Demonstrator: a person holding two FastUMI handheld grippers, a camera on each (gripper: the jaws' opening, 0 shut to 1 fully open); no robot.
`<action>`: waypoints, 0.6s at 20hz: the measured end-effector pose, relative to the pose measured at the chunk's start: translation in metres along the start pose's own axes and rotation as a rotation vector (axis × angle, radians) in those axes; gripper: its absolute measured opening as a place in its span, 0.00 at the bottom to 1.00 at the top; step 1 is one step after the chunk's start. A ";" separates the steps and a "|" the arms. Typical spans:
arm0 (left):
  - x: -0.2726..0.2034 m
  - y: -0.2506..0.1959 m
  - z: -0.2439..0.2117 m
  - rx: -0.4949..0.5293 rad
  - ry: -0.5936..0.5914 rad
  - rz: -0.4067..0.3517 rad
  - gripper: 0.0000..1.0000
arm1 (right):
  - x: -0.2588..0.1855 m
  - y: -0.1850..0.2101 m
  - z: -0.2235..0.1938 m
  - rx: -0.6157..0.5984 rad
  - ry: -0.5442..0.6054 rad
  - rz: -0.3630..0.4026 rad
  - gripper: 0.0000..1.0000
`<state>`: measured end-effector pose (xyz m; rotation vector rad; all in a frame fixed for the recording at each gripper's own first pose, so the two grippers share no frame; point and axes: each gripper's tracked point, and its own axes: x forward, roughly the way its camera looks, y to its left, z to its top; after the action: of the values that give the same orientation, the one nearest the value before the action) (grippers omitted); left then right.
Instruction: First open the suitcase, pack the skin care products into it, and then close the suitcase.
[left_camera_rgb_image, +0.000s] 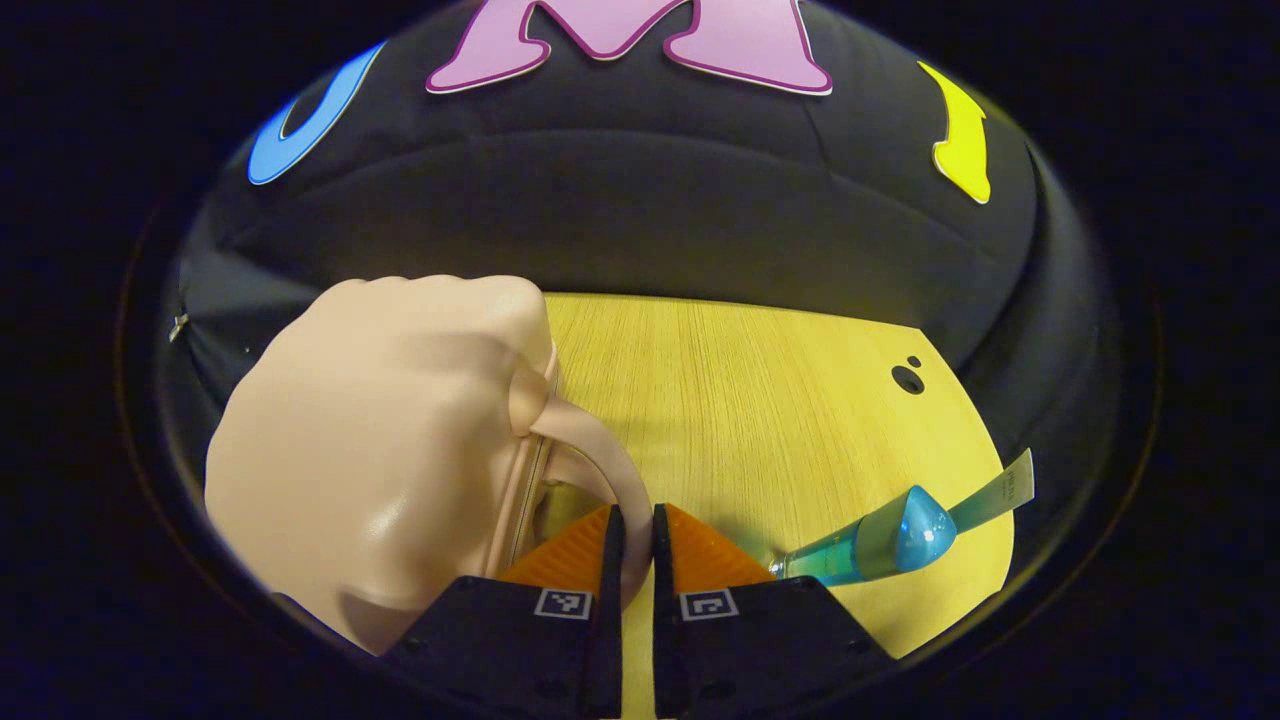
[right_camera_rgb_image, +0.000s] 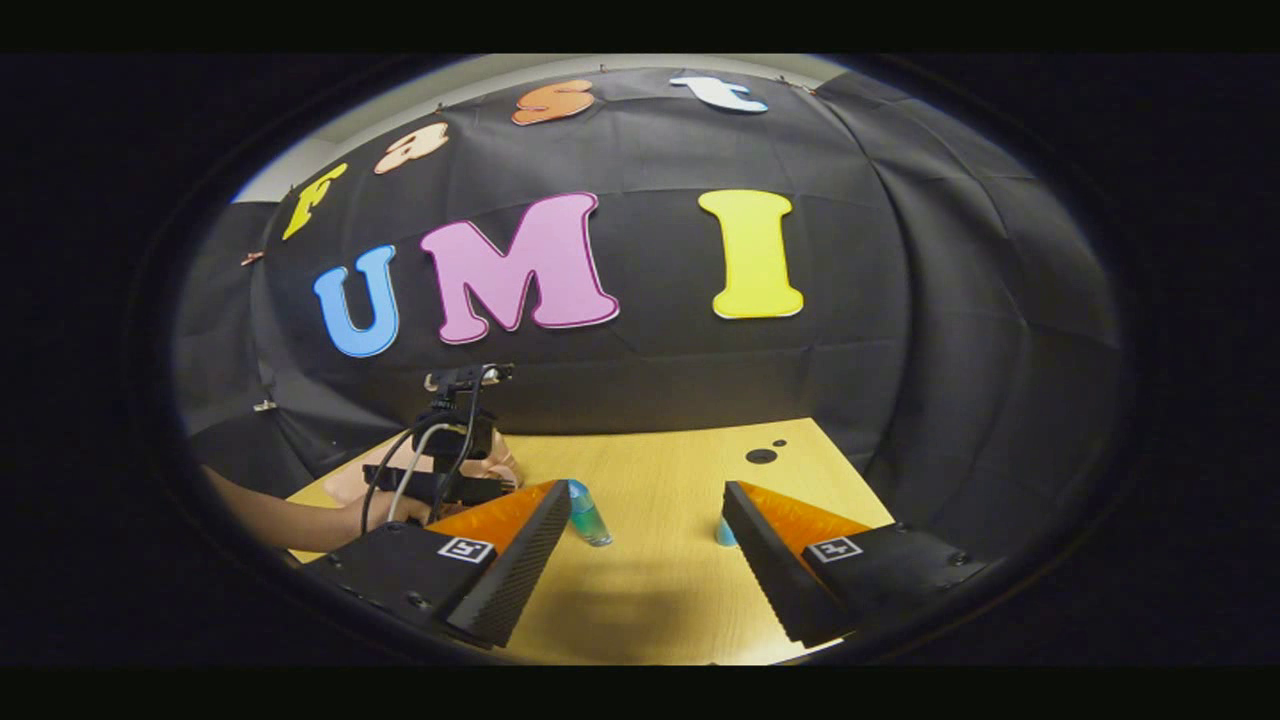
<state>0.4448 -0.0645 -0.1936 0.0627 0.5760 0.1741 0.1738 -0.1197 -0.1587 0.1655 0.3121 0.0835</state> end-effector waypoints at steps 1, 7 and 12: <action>-0.002 -0.001 0.002 0.011 -0.007 -0.006 0.17 | 0.000 0.000 -0.002 0.000 0.007 0.002 0.97; -0.040 0.004 0.031 -0.032 -0.025 -0.047 0.10 | -0.003 0.004 0.001 -0.023 -0.002 0.007 0.97; -0.107 0.036 0.098 0.012 -0.131 -0.053 0.10 | -0.007 0.031 0.009 -0.053 -0.024 0.024 0.98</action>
<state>0.4049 -0.0494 -0.0501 0.0698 0.4480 0.1135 0.1681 -0.0908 -0.1429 0.1175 0.2840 0.1134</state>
